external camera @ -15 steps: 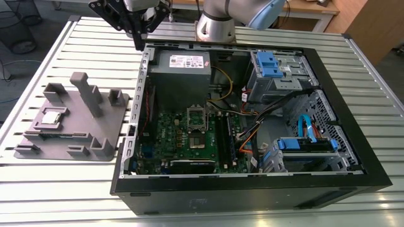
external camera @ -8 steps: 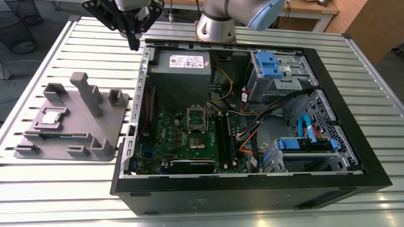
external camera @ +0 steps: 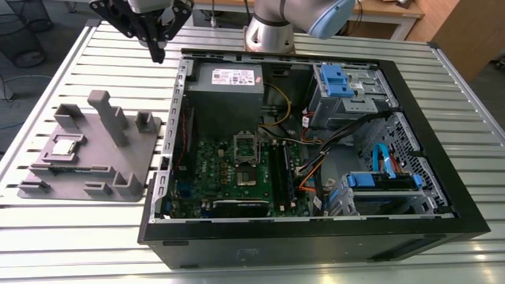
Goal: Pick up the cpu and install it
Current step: 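Reach for the cpu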
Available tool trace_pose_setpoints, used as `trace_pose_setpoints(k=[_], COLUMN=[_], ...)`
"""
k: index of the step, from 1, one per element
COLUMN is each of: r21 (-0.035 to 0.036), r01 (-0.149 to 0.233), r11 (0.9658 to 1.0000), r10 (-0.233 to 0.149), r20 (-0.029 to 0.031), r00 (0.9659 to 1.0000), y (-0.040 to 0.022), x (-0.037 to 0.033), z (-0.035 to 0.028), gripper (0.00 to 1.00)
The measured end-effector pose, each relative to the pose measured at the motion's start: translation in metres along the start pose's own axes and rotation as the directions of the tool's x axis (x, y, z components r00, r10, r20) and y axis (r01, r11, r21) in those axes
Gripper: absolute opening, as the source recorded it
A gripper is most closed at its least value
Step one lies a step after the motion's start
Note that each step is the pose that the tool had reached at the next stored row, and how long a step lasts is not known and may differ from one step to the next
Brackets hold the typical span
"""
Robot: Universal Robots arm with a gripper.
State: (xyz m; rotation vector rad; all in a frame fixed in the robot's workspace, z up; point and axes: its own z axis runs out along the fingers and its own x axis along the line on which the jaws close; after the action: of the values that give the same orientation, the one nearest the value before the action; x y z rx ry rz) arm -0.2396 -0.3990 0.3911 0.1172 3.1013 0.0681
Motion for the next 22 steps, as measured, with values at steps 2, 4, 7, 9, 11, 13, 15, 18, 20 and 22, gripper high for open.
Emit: trace_pose_setpoints(k=[2,4,7,9,11,13,15,18,20,22], r21=[0.0000,0.0000,0.0000,0.0000,0.0000,0.0000,0.0000,0.0000,0.0000,0.0000], r01=[0.000,0.000,0.000,0.000,0.000,0.000,0.000,0.000,0.000,0.000], r11=[1.0000,1.0000,1.0000,1.0000,1.0000,1.0000,1.0000,1.0000,1.0000,1.0000], r10=[0.000,0.000,0.000,0.000,0.000,0.000,0.000,0.000,0.000,0.000], r20=[0.0000,0.0000,0.0000,0.0000,0.0001,0.0000,-0.0001,0.0000,0.0000,0.0000], r00=[1.0000,1.0000,1.0000,1.0000,1.0000,1.0000,1.0000,1.0000,1.0000,1.0000], y=[-0.0003,-0.0005,-0.0010,-0.0013,-0.0014,-0.0015,-0.0015,-0.0015,-0.0015,-0.0015], x=[0.0037,0.0074,0.0134,0.0165,0.0188,0.0197,0.0199,0.0200,0.0201,0.0201], z=[-0.0001,-0.0001,-0.0003,-0.0004,-0.0004,-0.0005,-0.0005,-0.0005,-0.0005,-0.0005], gripper=[0.11,0.11,0.11,0.11,0.11,0.11,0.11,0.11,0.11,0.11])
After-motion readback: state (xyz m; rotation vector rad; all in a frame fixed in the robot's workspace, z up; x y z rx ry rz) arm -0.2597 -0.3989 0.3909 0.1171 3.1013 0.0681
